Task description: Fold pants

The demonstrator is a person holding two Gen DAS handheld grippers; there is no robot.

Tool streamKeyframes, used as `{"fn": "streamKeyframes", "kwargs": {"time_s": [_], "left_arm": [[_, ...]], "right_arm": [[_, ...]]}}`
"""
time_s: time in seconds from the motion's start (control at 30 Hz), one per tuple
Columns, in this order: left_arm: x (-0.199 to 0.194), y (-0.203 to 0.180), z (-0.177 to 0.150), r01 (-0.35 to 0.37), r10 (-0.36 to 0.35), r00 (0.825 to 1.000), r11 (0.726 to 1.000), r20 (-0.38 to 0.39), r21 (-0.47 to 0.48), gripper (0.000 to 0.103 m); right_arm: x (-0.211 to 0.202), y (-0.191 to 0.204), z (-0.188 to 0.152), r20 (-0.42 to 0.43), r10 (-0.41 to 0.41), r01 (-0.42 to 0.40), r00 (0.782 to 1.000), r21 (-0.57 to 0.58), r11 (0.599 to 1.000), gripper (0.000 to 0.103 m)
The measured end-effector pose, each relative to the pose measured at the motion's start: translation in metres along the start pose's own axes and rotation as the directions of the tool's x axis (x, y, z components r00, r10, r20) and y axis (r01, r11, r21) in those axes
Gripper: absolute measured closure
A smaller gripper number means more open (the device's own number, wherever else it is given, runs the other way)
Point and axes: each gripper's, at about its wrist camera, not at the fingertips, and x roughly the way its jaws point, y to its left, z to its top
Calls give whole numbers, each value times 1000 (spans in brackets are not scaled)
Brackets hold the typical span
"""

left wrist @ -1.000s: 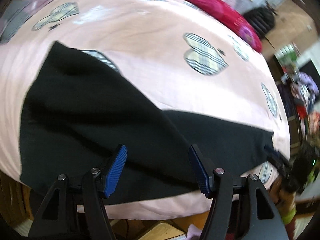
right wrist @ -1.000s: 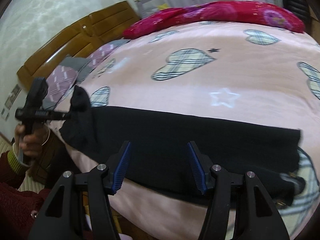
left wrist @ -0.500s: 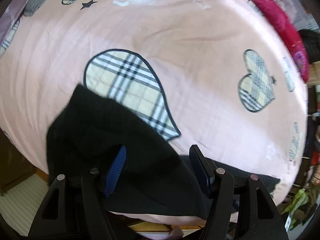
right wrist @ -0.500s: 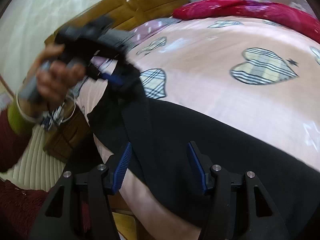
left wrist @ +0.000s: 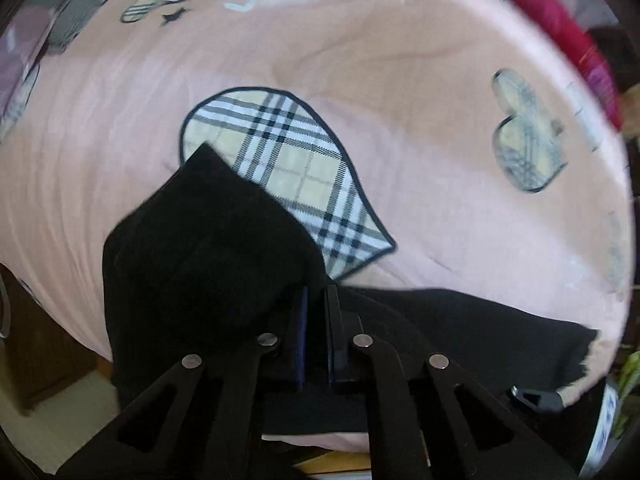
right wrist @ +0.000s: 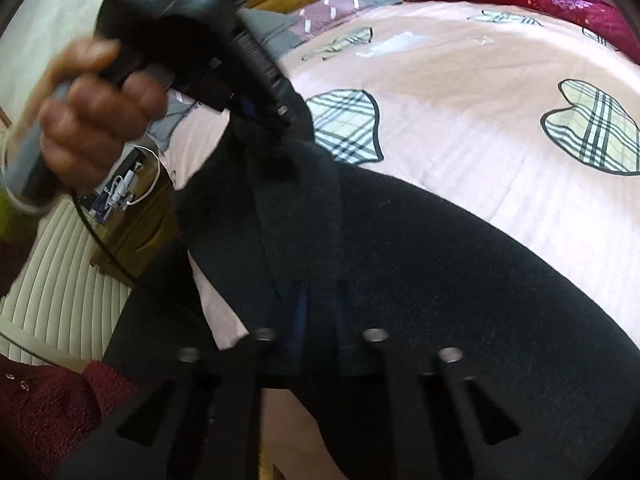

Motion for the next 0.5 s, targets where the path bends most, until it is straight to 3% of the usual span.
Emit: {"fn": "streamKeyframes", "kwargs": {"time_s": [0.2,0.5], "left_arm": [[-31,37,-55,166,-155,978,984,138,-70,100],[-36,98,-117,341,-293,914,929,280,-142,100]], "right_arm": [[-16,18,1,35,0,3,999,-68,998,96],[-4,49,-5,-39,-55,47,998,-183,982,96]]}}
